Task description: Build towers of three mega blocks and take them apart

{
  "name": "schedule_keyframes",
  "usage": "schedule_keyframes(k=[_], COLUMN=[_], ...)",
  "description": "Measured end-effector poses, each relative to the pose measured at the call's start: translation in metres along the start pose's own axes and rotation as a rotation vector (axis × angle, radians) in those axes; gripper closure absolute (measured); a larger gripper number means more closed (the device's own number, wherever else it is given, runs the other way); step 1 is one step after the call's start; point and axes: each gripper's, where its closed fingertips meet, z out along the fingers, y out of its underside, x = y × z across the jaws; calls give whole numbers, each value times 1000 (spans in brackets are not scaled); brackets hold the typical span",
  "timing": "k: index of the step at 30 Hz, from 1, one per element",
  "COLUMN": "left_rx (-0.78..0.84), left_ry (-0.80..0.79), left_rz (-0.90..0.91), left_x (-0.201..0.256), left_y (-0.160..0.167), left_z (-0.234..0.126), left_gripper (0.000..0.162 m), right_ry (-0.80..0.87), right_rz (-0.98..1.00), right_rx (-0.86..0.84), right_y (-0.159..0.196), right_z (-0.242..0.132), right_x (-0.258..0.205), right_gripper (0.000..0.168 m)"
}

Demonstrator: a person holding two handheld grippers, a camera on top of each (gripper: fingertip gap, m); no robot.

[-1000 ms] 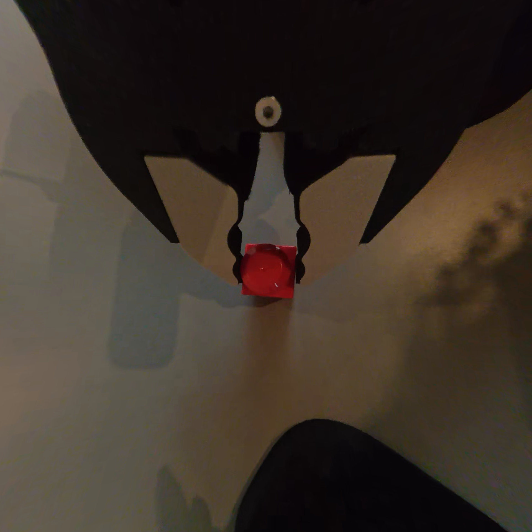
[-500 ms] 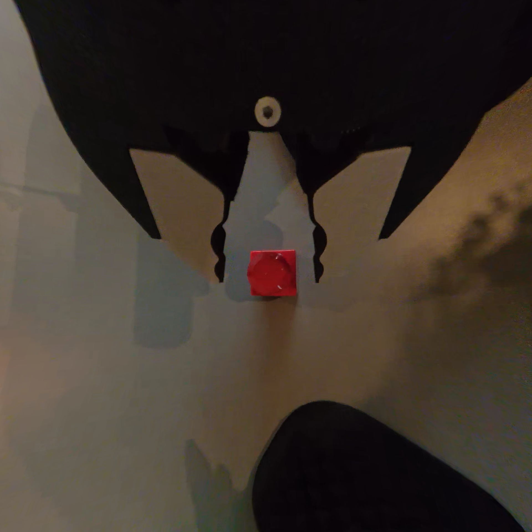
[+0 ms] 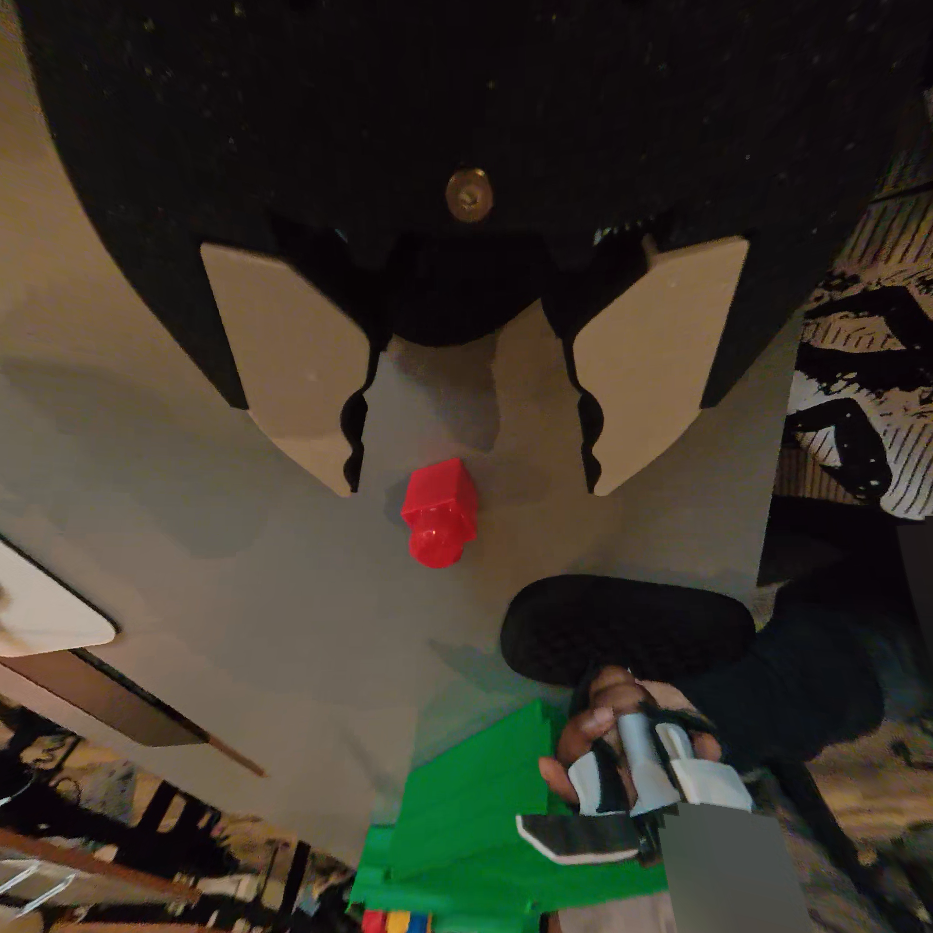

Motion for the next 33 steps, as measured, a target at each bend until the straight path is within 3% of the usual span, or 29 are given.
schedule_keyframes(k=[5, 8, 15, 20, 24, 33], left_rx=[-46, -188, -672, -959, -1101, -1173], left_ry=[-20, -116, -644, -924, -1059, -1017], left_rz=[-2, 73, 75, -48, -127, -236], left_x=[2, -14, -133, -212, -248, -271], left_y=[-18, -39, -76, -38, 7, 74], left_z=[-4, -22, -138, -209, -241, -244], left_gripper=[88, 89, 94, 94, 91, 98], right_ry=[31, 33, 26, 18, 23, 26], right_rz=[28, 36, 24, 20, 26, 35], right_rx=[89, 99, 63, 53, 76, 92], right_y=[-1, 0, 5, 7, 4, 3], right_z=[-9, -10, -5, -4, -7, -8], right_x=[2, 2, 0, -1, 0, 1], right_gripper=[85, 85, 87, 86, 86, 87])
